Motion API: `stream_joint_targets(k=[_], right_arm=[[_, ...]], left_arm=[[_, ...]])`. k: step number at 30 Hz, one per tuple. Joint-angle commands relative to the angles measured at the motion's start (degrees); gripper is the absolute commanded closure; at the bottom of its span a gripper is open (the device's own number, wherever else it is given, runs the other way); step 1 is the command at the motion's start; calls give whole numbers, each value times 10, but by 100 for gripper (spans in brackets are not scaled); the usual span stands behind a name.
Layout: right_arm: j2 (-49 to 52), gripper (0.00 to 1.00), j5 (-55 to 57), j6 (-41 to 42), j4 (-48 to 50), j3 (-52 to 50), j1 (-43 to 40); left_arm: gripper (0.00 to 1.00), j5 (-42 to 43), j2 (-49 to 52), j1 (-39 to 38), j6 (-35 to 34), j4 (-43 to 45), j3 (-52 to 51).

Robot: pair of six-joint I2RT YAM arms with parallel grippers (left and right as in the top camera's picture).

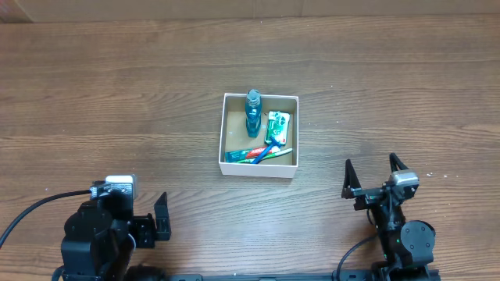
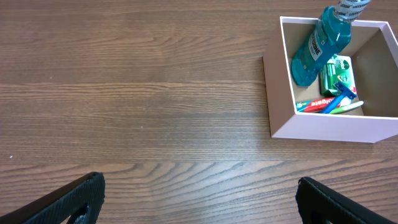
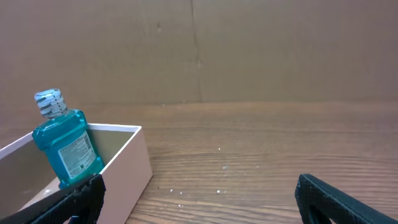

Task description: Pack container

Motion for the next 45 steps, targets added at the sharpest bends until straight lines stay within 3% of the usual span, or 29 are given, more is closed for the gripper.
stream_joint_targets(k=[1, 20, 24, 25, 29, 33, 36, 40, 45], right_arm=[[-6, 0, -4, -13, 4, -6, 5], [-6, 0, -3, -13, 4, -6, 5], [-6, 0, -3, -13, 4, -6, 5], [-6, 0, -3, -13, 4, -6, 5], [-6, 0, -3, -13, 4, -6, 5], [-6, 0, -3, -13, 4, -6, 5], [-6, 0, -3, -13, 4, -6, 5], [-6, 0, -3, -13, 4, -6, 5], [-6, 0, -3, -13, 4, -6, 5]], left_arm=[[0, -1, 0, -2, -6, 2, -3], [0, -17, 0, -2, 1, -12, -3], [0, -21, -59, -2, 21, -11, -42], [0, -27, -81, -2, 23, 7, -66], [0, -50, -203, 0, 76, 283, -264], [0, -42, -264, 5, 72, 502, -401], [0, -28, -264, 10, 62, 607, -458], [0, -22, -264, 34, -21, 683, -524], [0, -8, -264, 43, -31, 609, -523]])
